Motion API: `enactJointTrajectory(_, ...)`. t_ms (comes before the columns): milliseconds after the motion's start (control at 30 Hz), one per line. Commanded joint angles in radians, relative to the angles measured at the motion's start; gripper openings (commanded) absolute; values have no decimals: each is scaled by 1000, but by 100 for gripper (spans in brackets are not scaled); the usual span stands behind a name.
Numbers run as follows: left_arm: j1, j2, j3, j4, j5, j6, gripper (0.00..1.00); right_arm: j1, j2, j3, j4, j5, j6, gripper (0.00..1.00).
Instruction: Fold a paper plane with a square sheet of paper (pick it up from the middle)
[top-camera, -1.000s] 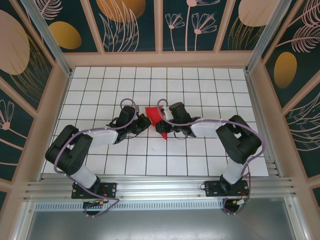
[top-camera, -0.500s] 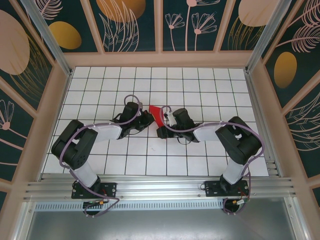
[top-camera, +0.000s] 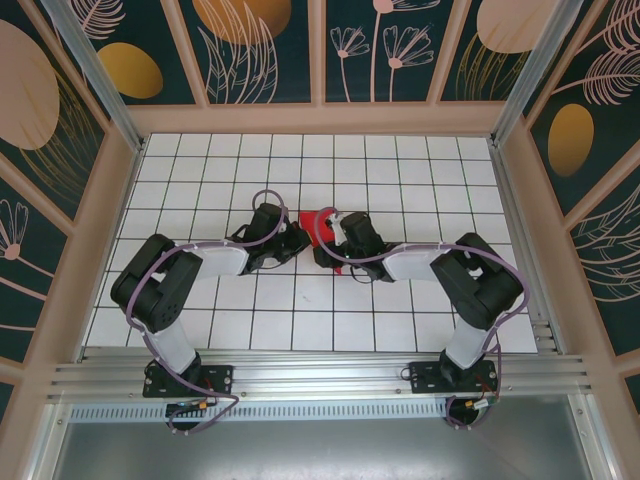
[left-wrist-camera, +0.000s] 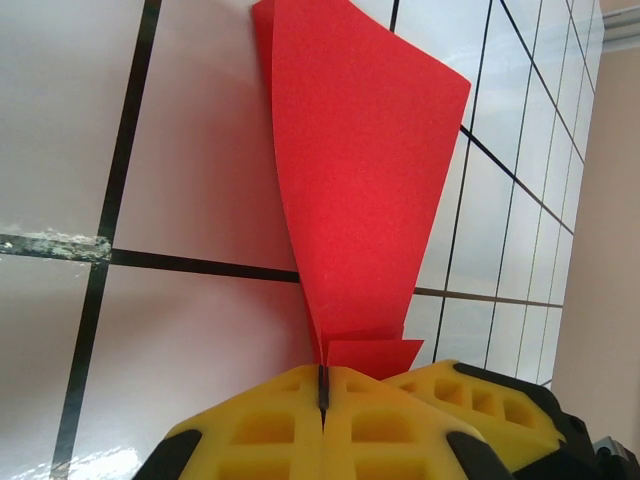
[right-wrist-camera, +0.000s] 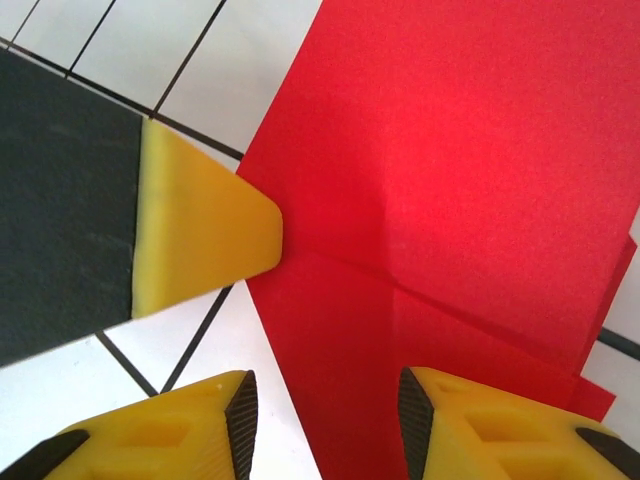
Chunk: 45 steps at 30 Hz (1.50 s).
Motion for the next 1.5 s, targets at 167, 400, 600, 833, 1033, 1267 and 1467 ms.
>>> enactJointTrajectory(167,-6,3,31,-20,10,21,0,37,48,30,8,126,-68,50)
enactJointTrajectory(400,-7,2,39,-18,16,21,1,55,68,32,13,177,-84,54)
enactJointTrajectory(600,-7,-8,46,-18,16,19,6,59,85,18,43,195,-83,45)
enactJointTrajectory(833,-7,-19,54,-26,-10,17,16,56,82,4,63,168,-78,19)
enactJointTrajectory(1033,1,-68,51,-42,-74,28,31,12,60,-18,97,-24,-16,6)
enactJointTrajectory(1267,18,-124,-5,1,-111,40,40,-51,69,-17,127,-269,84,1)
enactJointTrajectory(1467,20,-135,-46,68,-90,70,40,-67,117,10,126,-386,134,0)
